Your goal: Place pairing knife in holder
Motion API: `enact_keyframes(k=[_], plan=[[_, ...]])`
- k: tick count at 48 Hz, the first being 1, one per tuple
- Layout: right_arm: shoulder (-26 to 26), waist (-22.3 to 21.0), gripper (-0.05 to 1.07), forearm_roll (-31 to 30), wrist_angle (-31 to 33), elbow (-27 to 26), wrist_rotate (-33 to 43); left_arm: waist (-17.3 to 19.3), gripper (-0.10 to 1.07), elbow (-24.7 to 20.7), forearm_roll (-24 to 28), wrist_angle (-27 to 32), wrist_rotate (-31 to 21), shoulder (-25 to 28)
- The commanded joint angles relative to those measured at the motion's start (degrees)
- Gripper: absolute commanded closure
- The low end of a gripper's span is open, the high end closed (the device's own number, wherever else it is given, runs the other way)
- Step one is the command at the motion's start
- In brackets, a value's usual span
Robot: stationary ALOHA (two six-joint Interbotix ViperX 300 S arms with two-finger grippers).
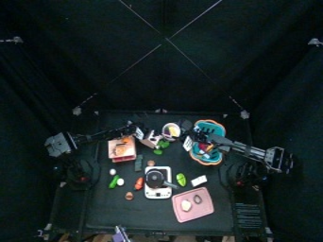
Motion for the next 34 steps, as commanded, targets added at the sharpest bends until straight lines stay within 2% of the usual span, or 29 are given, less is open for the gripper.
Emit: enact_keyframes(k=[1,34], plan=[[0.18,-0.09,0.61,0.18,-0.53,-2.11,0.00,-0.26,0.15,-1.41,-0.09,-0.53,0.00,-0.35],[2.46,0.62,0.61,1.32,0.18,-3.87,0.00,-0.26,0.15,-1.05,-0.09,-0.44,0.00,-0.35]])
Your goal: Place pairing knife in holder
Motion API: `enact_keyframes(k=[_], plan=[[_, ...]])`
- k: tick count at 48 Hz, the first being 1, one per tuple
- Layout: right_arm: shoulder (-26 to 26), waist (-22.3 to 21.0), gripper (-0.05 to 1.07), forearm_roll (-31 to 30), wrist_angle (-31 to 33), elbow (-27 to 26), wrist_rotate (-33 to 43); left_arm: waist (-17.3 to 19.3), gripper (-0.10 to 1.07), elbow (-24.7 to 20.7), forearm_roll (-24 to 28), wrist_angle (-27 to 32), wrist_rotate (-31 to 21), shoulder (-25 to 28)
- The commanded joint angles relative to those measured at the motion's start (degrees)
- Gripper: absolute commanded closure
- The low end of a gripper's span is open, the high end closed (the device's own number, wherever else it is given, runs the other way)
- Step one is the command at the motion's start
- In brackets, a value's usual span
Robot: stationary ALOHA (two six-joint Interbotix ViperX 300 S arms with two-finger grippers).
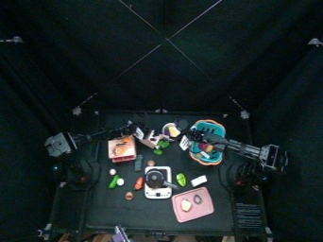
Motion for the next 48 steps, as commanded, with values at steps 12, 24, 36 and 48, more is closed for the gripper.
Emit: enact_keyframes(k=[12,24,36,48], plan=[[-0.88,0.79,0.61,0.18,-0.26,-1.76,-0.09,-0.09,0.15,-0.97,-0.09,-0.35,0.09,-0.44],[-0.35,0.88,0.61,0.18,-0.26,-1.85,-0.09,-0.09,0.15,-0.97,-0.09,-0.35,0.09,-0.35],[0.62,0.88,0.61,0.18,-0.18,-1.93,-0.09,0.00,0.15,-0.97,-0.09,-0.35,0.09,-0.35],[2.02,0.88,0.60,0.18,-0.18,-3.60,-0.09,-0.09,0.15,-0.97,-0.09,-0.35,0.09,-0.35]])
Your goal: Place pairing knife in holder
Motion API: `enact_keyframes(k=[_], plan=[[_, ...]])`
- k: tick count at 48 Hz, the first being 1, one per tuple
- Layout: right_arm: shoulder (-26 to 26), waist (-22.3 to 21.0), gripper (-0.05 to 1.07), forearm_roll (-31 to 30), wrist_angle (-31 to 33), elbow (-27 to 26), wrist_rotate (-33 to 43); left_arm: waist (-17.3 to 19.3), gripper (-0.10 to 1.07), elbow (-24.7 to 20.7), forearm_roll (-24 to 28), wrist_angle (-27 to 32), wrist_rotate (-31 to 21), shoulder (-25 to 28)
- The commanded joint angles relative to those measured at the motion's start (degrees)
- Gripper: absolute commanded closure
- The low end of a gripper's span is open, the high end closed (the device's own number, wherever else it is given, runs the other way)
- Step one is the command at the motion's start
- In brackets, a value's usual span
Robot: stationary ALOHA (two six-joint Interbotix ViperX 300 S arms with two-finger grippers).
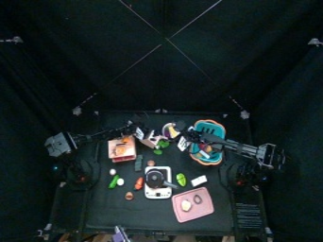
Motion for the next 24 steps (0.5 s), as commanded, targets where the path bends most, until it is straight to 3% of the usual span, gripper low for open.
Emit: enact_keyframes(k=[1,24], plan=[[-0.35,0.00,0.60,0.09,-0.26,-2.46,-0.09,0.00,0.15,-0.88,-0.09,-0.35,0.09,-0.35],[4.66,-0.09,0.59,-0.18,2.55,-7.38,0.00,-0.09,0.15,-0.88,-0.09,-0.35,0.09,-0.35]])
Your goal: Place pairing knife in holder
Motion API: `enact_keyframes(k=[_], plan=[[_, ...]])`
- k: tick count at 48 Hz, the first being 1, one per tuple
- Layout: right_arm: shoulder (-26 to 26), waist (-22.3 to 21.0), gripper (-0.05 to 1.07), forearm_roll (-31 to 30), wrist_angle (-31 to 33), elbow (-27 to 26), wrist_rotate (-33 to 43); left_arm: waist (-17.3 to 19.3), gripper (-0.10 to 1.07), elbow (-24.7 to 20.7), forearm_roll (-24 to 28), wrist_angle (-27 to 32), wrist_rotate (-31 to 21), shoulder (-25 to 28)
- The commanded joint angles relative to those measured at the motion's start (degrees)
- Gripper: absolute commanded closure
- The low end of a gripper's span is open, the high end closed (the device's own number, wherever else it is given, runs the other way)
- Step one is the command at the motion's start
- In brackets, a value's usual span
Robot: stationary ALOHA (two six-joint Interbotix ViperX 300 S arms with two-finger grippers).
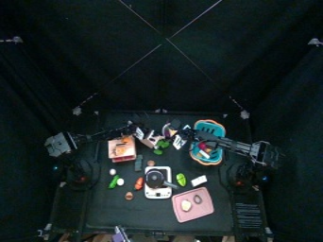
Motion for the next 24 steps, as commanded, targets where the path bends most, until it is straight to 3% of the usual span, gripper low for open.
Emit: enact_keyframes(k=[1,16,24], plan=[[-0.70,-0.18,0.59,-0.09,-0.53,-2.11,-0.09,-0.09,0.15,-0.88,0.00,-0.35,0.09,-0.35],[-0.70,-1.05,0.57,0.18,-4.13,-2.64,0.35,-0.26,0.15,-0.88,-0.26,-0.35,0.00,-0.35],[-0.62,-1.14,0.50,0.44,-7.12,-2.29,0.44,-0.26,0.15,-0.88,-0.97,-0.26,0.09,-0.35]])
